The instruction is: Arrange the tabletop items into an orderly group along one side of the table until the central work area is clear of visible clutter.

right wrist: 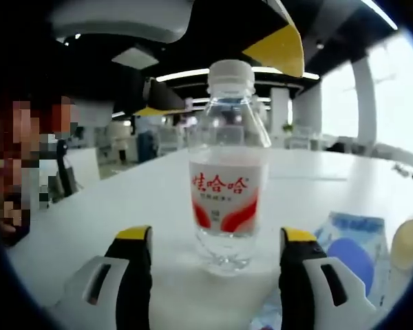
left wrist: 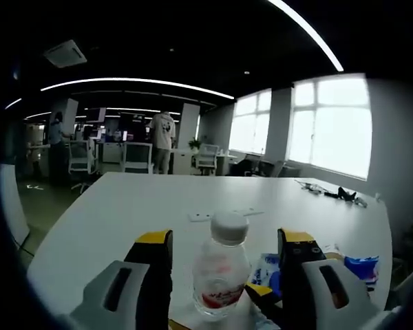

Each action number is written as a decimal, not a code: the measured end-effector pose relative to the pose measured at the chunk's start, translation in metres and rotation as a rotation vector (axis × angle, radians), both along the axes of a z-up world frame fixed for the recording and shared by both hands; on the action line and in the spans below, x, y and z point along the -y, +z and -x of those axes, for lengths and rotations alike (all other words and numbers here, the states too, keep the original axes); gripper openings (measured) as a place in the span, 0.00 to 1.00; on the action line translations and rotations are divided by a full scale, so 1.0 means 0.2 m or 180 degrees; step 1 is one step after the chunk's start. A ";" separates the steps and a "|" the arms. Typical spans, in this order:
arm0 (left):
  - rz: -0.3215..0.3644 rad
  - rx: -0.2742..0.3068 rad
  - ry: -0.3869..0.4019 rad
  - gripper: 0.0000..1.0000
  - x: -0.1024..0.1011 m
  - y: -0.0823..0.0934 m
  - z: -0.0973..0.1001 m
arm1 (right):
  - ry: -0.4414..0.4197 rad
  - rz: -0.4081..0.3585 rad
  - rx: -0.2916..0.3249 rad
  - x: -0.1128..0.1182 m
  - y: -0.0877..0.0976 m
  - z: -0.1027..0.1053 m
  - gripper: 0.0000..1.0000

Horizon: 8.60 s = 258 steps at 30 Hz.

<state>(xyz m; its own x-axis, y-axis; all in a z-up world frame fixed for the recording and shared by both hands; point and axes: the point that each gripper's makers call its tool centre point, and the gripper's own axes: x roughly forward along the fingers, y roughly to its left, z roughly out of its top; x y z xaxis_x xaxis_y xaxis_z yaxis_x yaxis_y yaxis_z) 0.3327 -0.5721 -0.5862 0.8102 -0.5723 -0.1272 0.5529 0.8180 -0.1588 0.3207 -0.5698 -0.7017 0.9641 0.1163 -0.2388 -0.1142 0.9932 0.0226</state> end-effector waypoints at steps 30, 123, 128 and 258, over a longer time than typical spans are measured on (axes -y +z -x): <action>0.0545 -0.0273 0.0131 0.97 -0.12 0.16 0.21 | 0.0634 -0.0012 -0.0084 0.04 0.18 0.14 1.00; 0.0216 -0.0587 -0.0335 0.98 0.16 0.15 0.64 | 0.0803 -0.0474 -0.0061 0.59 0.53 0.46 0.94; 0.0162 -0.0618 -0.0310 0.98 0.15 0.13 0.65 | 0.0798 -0.0509 -0.0052 0.61 0.53 0.46 0.94; 0.0169 -0.2450 0.0539 0.68 0.37 -0.64 0.65 | 0.0283 -0.0621 -0.0201 1.29 0.40 0.71 0.85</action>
